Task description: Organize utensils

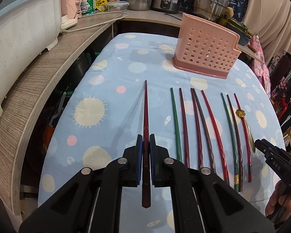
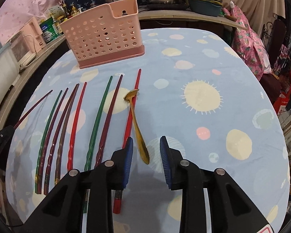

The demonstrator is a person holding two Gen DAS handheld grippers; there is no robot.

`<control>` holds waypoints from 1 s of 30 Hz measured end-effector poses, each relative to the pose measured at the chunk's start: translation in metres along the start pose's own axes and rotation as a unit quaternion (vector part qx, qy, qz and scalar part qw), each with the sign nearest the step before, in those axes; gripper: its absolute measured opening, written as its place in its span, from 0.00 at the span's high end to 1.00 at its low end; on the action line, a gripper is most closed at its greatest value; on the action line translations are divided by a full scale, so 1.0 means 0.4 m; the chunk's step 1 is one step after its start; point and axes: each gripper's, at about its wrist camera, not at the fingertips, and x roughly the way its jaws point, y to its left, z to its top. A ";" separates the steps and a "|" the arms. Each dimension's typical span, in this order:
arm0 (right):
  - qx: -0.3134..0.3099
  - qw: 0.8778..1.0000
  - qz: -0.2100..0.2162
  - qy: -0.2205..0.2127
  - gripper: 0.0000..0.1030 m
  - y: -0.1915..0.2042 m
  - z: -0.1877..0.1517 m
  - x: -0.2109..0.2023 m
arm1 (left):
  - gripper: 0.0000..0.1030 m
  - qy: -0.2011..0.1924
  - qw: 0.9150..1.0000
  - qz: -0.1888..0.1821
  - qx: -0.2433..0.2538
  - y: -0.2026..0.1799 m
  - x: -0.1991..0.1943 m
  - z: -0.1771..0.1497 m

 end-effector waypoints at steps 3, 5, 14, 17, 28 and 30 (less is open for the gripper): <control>-0.002 1.000 0.001 0.011 0.80 0.000 -0.004 0.028 | 0.94 0.005 1.000 0.001 0.001 -0.002 0.007 -0.008; -0.011 1.000 -0.007 0.007 0.87 0.002 -0.009 0.030 | 0.94 0.008 1.000 0.001 0.001 -0.002 0.012 -0.012; -0.008 1.000 -0.003 -0.004 0.98 0.000 -0.013 -0.013 | 0.94 0.004 1.000 -0.003 0.005 -0.011 0.000 -0.006; -0.005 1.000 0.000 -0.017 0.98 -0.005 -0.002 -0.043 | 0.94 -0.007 1.000 -0.005 0.006 -0.017 -0.018 0.005; 0.012 0.996 0.037 -0.081 0.98 -0.003 0.111 -0.171 | 0.94 -0.067 0.998 -0.008 0.006 -0.021 -0.106 0.115; 0.012 0.995 0.042 -0.092 0.98 0.000 0.141 -0.188 | 0.94 -0.084 0.996 -0.008 0.005 -0.023 -0.127 0.151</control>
